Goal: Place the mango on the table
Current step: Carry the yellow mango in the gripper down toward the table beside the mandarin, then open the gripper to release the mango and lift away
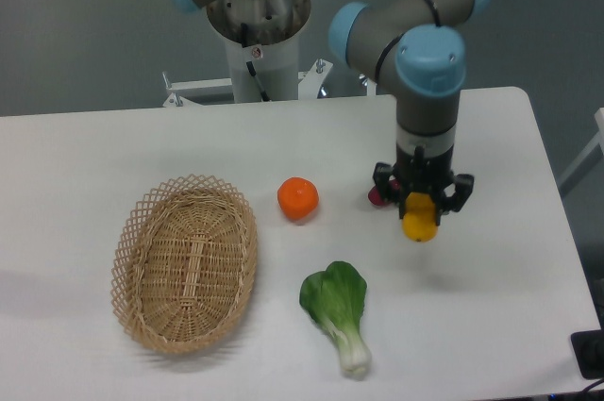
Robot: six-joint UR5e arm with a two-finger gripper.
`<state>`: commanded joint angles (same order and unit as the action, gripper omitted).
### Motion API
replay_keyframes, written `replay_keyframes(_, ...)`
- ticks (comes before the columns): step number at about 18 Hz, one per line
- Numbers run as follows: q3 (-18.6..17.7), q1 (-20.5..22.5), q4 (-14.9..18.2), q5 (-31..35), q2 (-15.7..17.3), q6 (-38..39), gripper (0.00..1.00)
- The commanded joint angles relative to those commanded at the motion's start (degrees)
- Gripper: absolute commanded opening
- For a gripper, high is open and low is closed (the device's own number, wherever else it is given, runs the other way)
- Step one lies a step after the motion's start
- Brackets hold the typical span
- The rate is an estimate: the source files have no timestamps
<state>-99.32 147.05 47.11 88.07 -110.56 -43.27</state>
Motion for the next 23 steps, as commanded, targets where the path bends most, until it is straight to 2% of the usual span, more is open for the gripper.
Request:
replay_keyframes(5, -0.88, -2.56, 0.17, -0.26, -1.24, 8.19, 0.44)
replay_keyframes(8, -1.84, -3.87, 0.09, -0.09, -2.29, 9.34, 0.45)
replay_keyframes(14, -4.48, -4.58, -0.09, 0.09, -2.29, 10.31, 0.46)
replay_keyframes(16, -4.48, -4.67, -0.18, 0.18, -2.47, 9.96, 0.54)
replay_keyframes(17, -4.40, -4.67, -0.26, 0.26, -2.47, 9.70, 0.65)
replay_keyframes(19, -3.96, -4.67, -0.27, 0.96, -2.38, 8.47, 1.00)
replay_keyframes(23, -2.03, -4.49, -0.35, 2.54, -1.59, 8.11, 1.00)
